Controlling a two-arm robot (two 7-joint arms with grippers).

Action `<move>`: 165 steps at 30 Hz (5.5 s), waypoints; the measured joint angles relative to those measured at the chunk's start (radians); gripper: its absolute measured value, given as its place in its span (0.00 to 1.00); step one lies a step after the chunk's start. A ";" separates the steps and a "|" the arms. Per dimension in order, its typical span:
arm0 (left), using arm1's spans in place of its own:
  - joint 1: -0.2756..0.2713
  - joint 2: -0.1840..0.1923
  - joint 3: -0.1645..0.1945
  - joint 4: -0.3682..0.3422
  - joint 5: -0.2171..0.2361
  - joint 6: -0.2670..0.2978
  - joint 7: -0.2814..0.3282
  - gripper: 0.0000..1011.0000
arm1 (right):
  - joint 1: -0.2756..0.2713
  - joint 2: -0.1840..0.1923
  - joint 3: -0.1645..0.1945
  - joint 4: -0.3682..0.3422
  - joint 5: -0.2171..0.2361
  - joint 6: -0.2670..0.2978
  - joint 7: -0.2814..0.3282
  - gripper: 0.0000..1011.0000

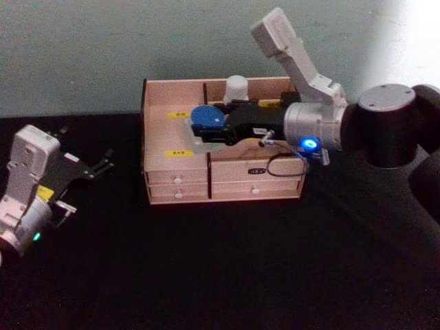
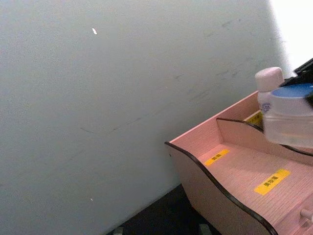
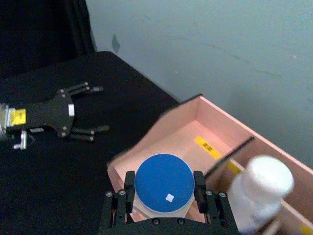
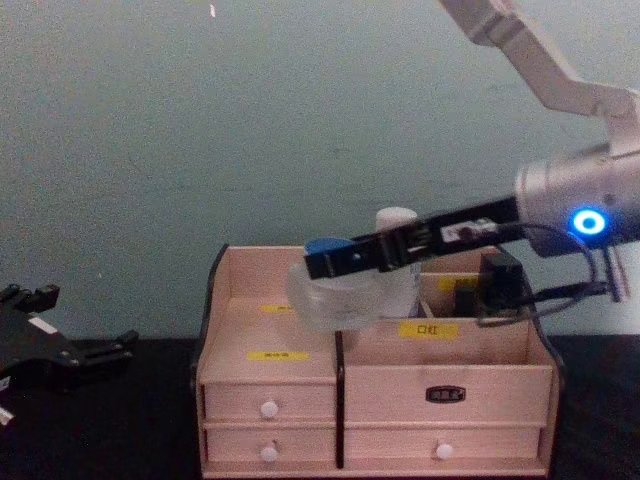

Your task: Pick up the facial cleanser and watermelon frost from the table and place them into the tiered storage box.

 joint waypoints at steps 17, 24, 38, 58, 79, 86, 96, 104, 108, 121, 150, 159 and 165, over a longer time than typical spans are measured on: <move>0.000 0.000 0.000 0.000 0.000 0.000 0.000 0.99 | 0.067 -0.103 -0.027 0.146 -0.036 -0.017 0.003 0.71; 0.000 0.000 0.000 0.000 0.000 0.000 0.000 0.99 | 0.082 -0.132 -0.022 0.207 -0.046 -0.017 0.001 0.71; 0.000 0.000 0.000 0.000 0.000 0.000 0.000 0.99 | 0.094 -0.164 -0.013 0.268 -0.066 -0.024 0.015 0.71; 0.000 0.000 0.000 0.000 0.000 0.000 0.000 0.99 | 0.093 -0.167 -0.011 0.271 -0.074 -0.024 0.015 0.81; 0.000 0.000 0.000 0.000 0.000 0.000 0.000 0.99 | 0.093 -0.166 -0.011 0.271 -0.072 -0.024 0.015 0.99; 0.000 0.000 0.000 0.000 0.000 0.000 0.000 0.99 | 0.079 -0.160 0.009 0.245 -0.058 -0.020 0.023 0.99; 0.000 0.000 0.000 0.000 0.000 0.000 0.000 0.99 | 0.033 -0.133 0.055 0.168 -0.007 -0.069 0.031 0.99; 0.000 0.000 0.000 0.000 0.000 0.000 0.000 0.99 | -0.009 -0.106 0.096 0.105 0.037 -0.141 0.017 0.99; 0.000 0.000 0.000 0.000 0.000 0.000 0.000 0.99 | -0.036 -0.087 0.121 0.072 0.060 -0.192 0.009 0.99; 0.000 0.000 0.000 0.000 0.000 0.000 0.000 0.99 | -0.131 -0.061 0.205 0.026 0.029 -0.309 -0.158 0.99; 0.000 0.000 0.000 0.000 0.000 0.000 0.000 0.99 | -0.280 -0.101 0.370 0.096 -0.155 -0.475 -0.489 0.99; 0.000 0.000 0.000 0.000 0.000 0.000 0.000 0.99 | -0.299 -0.114 0.383 0.136 -0.169 -0.455 -0.483 0.99; 0.000 0.000 0.000 0.000 0.000 0.000 0.000 0.99 | -0.301 -0.127 0.387 0.164 -0.185 -0.439 -0.475 0.99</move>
